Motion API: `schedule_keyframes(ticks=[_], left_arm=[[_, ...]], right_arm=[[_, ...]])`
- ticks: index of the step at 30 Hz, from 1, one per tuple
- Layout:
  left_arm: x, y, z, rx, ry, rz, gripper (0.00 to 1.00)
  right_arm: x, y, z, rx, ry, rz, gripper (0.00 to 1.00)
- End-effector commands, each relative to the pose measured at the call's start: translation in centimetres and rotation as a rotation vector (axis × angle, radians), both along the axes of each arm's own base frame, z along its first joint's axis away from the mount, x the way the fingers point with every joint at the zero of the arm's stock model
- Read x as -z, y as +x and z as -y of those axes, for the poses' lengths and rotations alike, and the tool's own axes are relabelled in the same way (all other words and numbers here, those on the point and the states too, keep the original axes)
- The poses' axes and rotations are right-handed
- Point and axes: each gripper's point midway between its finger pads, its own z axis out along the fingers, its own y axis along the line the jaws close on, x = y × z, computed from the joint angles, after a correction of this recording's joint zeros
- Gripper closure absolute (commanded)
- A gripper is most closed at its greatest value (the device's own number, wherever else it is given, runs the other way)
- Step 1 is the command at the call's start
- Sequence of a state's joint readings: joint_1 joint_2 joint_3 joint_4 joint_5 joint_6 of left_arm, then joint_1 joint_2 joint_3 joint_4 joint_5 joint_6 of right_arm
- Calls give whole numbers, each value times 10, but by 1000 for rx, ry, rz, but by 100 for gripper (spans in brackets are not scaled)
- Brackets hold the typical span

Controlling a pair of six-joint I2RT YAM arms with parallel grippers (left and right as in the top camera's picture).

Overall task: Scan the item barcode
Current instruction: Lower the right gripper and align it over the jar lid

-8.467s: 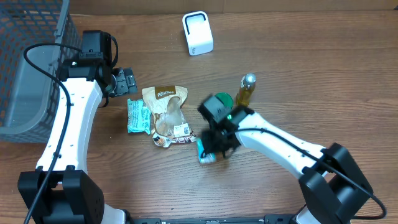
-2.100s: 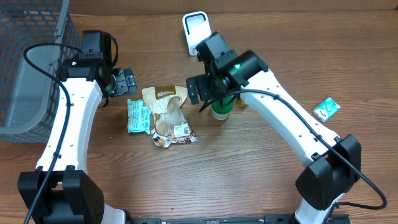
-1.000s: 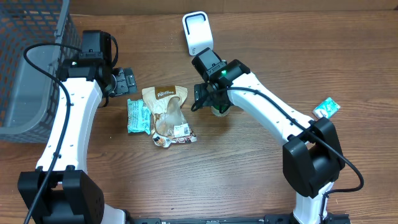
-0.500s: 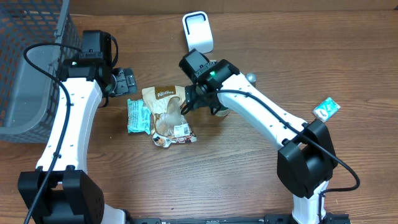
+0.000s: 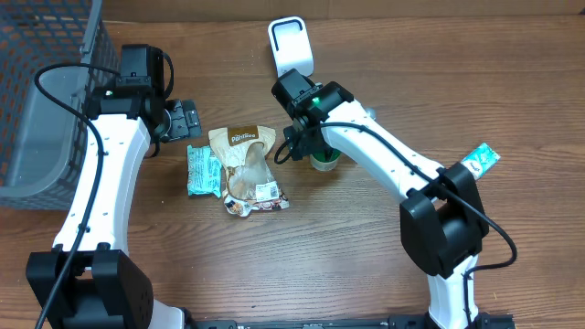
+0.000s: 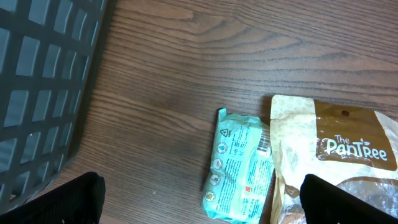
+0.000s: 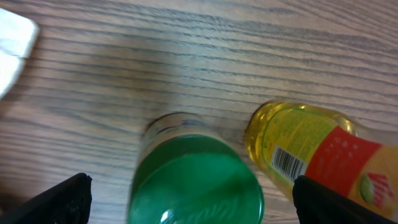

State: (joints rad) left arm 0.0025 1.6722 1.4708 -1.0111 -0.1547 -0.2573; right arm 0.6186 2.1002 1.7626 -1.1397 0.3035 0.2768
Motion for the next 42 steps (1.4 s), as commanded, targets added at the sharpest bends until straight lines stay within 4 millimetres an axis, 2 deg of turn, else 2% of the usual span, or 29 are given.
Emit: schedule_keyframes(ticks=[1,6,10,14,19,23,27,30,32,37,42], left_arm=[[-5,3,-3,6,14,10,1],[-5,3,-3,6,14,10,1],[-5,3,-3,6,14,10,1],[-5,3,-3,6,14,10,1],[-5,3,-3,6,14,10,0],[-5,3,-3,6,14,10,1],[-5,3,-3,6,14,10,1],[-5,3,-3,6,14,10,1],[-5,3,-3,6,14,10,0],[-5,3,-3,6,14,10,0],[-5,3,-3,6,14,10,0]], right_arm=[[-3,7,3,-6,0,14,0],[2,-7,-17,-28,115,-72,0],[4,-15,-24,-28,158,-117,0],[5,-25,-26,20,180,-156,0],[5,-43,-43,186,307,-251,0],[4,-48,-51,224,341,-276,1],[5,-40,-35,211,247,-209,1],[4,-25,-15,213,146,-116,0],[2,-15,-8,184,112,-67,0],[0,-3,-17,124,139,-30,0],[0,-2,-20,119,147,-25,0]])
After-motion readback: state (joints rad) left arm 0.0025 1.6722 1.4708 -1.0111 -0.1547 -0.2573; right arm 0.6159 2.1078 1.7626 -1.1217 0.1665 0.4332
